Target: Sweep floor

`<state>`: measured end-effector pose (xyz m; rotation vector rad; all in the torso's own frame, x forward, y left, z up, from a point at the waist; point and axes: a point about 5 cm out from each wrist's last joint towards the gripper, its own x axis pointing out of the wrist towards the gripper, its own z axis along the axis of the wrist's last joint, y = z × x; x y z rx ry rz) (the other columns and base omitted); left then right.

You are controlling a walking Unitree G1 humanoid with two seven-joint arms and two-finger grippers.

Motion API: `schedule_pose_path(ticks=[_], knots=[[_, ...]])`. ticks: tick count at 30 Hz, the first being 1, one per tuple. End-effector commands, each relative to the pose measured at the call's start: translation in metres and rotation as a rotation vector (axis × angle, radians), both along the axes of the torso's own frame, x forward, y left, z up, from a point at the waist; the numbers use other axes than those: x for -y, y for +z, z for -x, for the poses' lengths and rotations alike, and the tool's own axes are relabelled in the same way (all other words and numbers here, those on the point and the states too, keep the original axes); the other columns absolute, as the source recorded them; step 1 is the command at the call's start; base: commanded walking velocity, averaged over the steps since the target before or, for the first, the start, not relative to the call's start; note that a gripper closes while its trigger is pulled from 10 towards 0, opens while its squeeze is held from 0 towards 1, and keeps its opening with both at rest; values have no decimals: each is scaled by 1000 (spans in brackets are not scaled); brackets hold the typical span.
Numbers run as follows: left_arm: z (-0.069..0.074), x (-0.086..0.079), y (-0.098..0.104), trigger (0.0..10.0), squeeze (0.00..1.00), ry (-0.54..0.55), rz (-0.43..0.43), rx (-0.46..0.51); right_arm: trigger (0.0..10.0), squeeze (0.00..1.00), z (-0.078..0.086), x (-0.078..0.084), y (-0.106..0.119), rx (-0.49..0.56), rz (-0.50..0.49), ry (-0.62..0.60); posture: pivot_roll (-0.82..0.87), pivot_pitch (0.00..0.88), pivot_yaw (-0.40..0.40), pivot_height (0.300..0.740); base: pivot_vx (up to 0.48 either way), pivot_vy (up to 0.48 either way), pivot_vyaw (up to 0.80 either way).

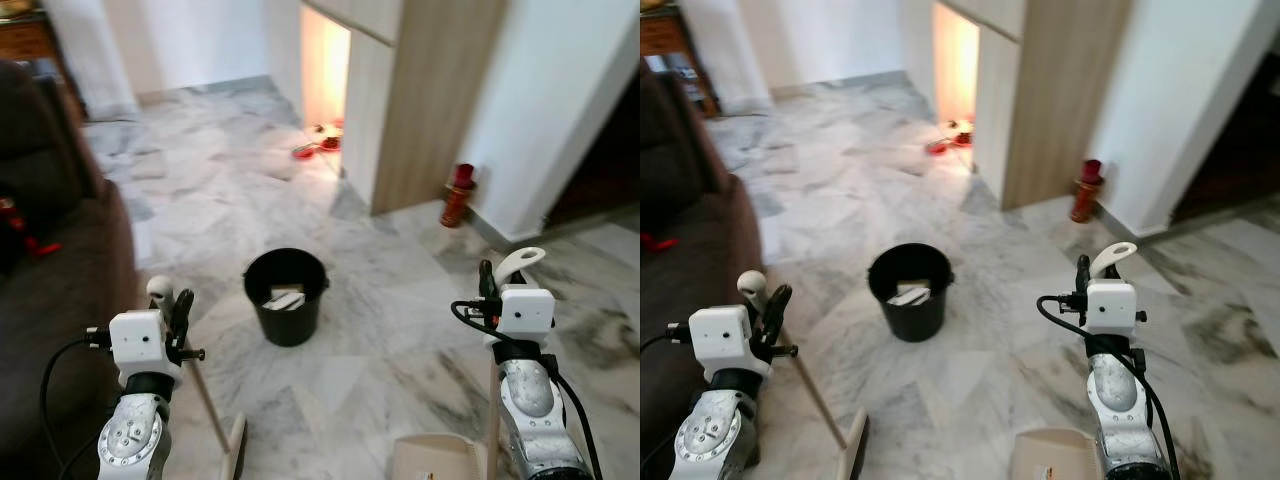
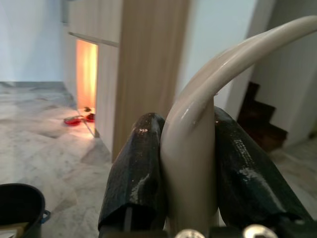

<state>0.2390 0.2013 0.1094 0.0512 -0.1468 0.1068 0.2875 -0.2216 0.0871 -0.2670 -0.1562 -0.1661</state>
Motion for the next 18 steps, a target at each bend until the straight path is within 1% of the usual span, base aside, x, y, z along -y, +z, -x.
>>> schedule_pose_path(ticks=[1, 6, 8, 13, 16, 18], knots=[[0, -2, 3, 10000, 0, 6, -19, 19, 10000, 0, -6, 0, 7, 28, -19, -6, 31, 0, 26, 740, 0, 0, -800], [-3, -5, -9, 10000, 0, 3, -10, -30, 10000, 0, -6, -3, 5, 30, -84, -11, 14, 0, 35, 740, 0, 0, -800], [-5, -10, -15, 10000, 0, 18, -3, -51, 10000, 0, -8, -5, 4, 33, -112, -19, 7, 0, 39, 740, 0, 0, -800], [-8, -14, -15, 10000, 0, 33, 10, -44, 10000, 0, -9, -3, 4, 41, -147, -48, 11, 0, 44, 740, 0, 0, -800], [-13, -13, -11, 10000, 0, 19, 10, -26, 10000, 0, -13, 1, 4, 47, -190, -81, 17, 0, 48, 740, 0, 0, -800], [-17, -14, -10, 10000, 0, 16, 12, -20, 10000, 0, -16, 1, 5, 45, -189, -80, 21, 0, 48, 740, 0, 0, -800]])
